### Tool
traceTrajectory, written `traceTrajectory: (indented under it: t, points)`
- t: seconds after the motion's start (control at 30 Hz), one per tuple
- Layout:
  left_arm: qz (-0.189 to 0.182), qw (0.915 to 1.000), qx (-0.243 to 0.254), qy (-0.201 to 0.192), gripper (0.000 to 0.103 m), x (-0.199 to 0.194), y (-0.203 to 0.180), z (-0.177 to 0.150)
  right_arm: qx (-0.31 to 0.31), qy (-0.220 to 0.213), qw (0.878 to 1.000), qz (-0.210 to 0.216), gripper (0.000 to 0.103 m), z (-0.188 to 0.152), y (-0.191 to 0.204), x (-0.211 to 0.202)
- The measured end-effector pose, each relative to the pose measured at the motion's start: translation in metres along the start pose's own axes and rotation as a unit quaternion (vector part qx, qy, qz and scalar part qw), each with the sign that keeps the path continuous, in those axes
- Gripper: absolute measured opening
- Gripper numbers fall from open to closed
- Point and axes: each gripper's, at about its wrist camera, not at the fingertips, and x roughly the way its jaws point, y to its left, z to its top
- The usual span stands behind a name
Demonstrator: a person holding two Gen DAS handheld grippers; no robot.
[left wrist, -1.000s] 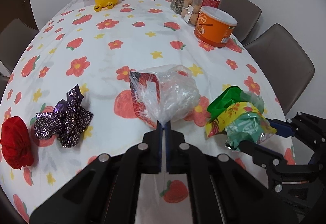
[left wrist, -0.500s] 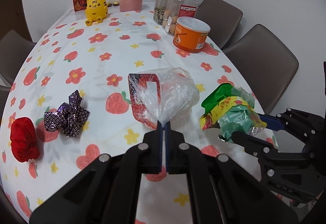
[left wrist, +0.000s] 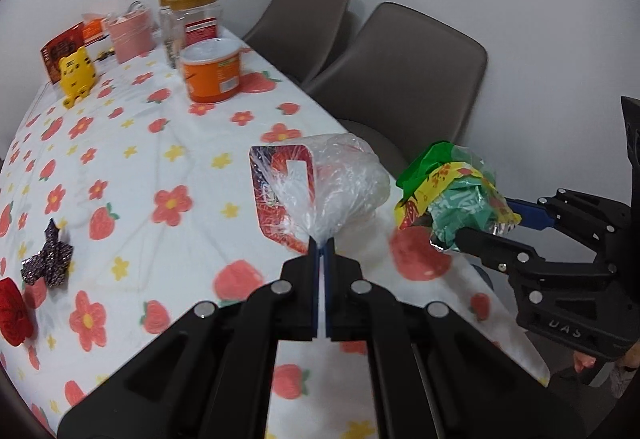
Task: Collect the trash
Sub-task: 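Carry the clear bag and green wrapper over the grey bin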
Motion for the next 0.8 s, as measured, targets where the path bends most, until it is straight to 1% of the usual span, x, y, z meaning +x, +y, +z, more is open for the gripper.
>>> traceTrajectory:
  t: [0.17, 0.27, 0.5, 0.67, 0.8]
  points:
    - [-0.039, 0.998, 0.05, 0.003, 0.002, 0.007, -0.076, 0.004, 0.054, -0.007, 0.998, -0.043, 0.039, -0.04, -0.062, -0.042]
    - [-0.059, 0.9952, 0.078, 0.005, 0.002, 0.011, -0.129, 0.005, 0.086, -0.011, 0.994, -0.067, 0.039, -0.068, -0.105, -0.07]
    - [-0.11, 0.9854, 0.129, 0.018, 0.002, 0.028, -0.258, -0.009, 0.147, -0.014, 0.982, -0.116, 0.039, -0.14, -0.203, -0.135]
    - [-0.139, 0.9777, 0.154, 0.036, 0.002, 0.045, -0.338, -0.026, 0.183, -0.002, 0.974, -0.137, 0.039, -0.19, -0.265, -0.163]
    - [-0.156, 0.9713, 0.171, 0.055, 0.002, 0.063, -0.389, -0.04, 0.201, 0.009, 0.969, -0.147, 0.039, -0.223, -0.303, -0.173]
